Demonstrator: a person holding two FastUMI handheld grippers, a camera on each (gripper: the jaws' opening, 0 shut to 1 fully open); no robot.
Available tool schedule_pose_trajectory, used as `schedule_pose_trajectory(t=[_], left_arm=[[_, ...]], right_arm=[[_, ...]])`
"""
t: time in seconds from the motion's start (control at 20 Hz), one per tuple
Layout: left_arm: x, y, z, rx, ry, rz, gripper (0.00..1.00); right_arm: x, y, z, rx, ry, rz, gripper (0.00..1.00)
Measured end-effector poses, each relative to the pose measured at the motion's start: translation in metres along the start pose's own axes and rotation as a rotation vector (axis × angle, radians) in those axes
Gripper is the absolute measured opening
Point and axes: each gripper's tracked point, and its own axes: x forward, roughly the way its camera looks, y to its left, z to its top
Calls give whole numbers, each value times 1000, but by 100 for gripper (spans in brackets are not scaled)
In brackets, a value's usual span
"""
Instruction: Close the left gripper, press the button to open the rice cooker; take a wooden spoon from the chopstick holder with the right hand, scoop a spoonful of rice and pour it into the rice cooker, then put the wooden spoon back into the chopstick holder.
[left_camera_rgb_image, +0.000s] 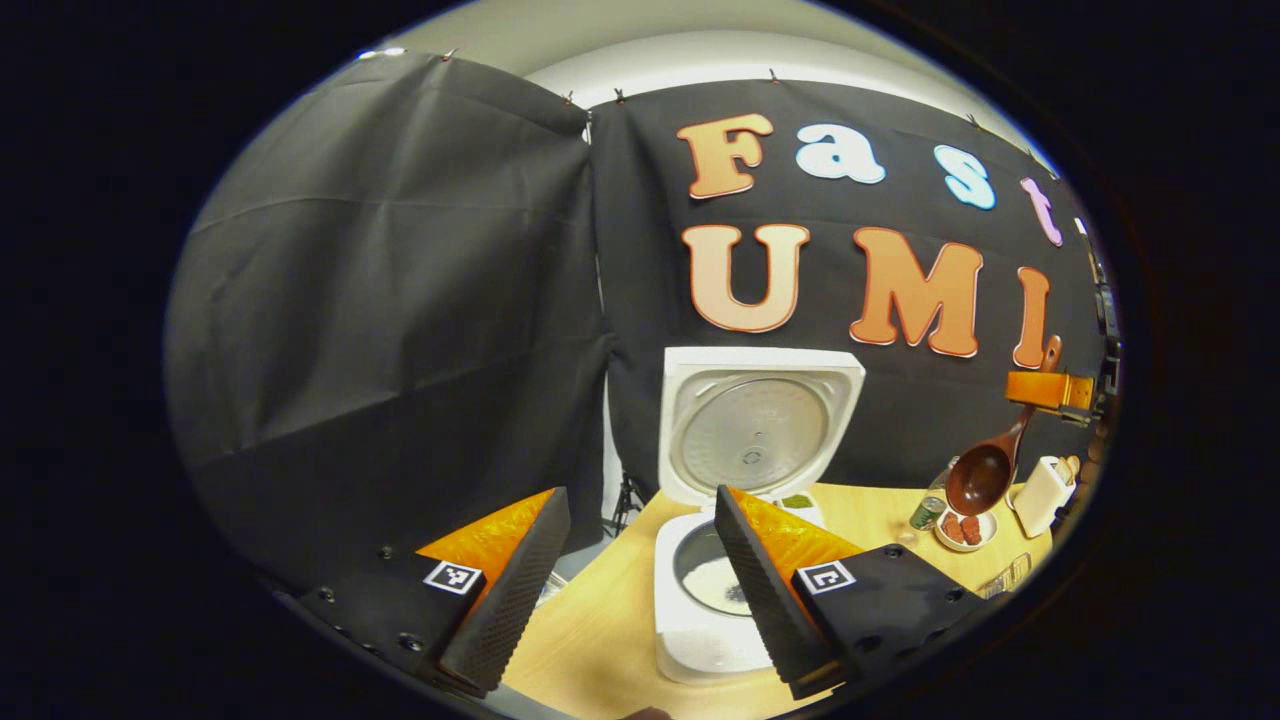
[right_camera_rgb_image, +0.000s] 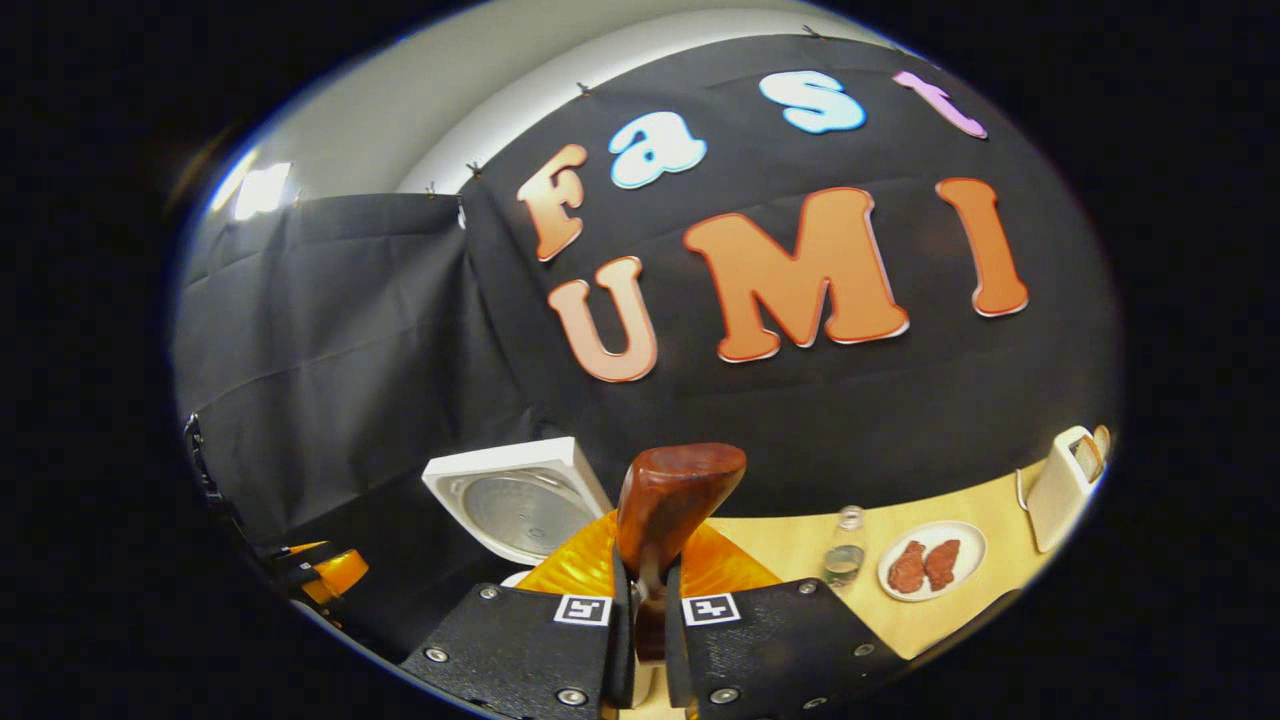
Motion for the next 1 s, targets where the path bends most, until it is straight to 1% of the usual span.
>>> schedule_pose_trajectory(t=[0.2,0.4,0.45,0.6,0.8,0.9,1.0], left_arm=[[5,-21,-4,17,33,-16,99],[2,-43,-2,32,43,-31,99],[4,-47,-7,33,68,-36,99],[6,-68,-12,0,115,-65,99],[2,-88,-12,-2,128,-74,100],[-1,-99,-8,2,129,-80,100],[-6,-103,-7,12,124,-78,100]], right_arm=[[-39,-78,-11,27,13,-134,12],[-81,-154,-28,80,30,-277,12],[-90,-170,-32,94,30,-307,12],[-119,-215,-39,114,30,-381,12],[-142,-264,-51,117,23,-448,12],[-148,-284,-65,129,50,-463,12],[-147,-300,-73,139,50,-465,12]])
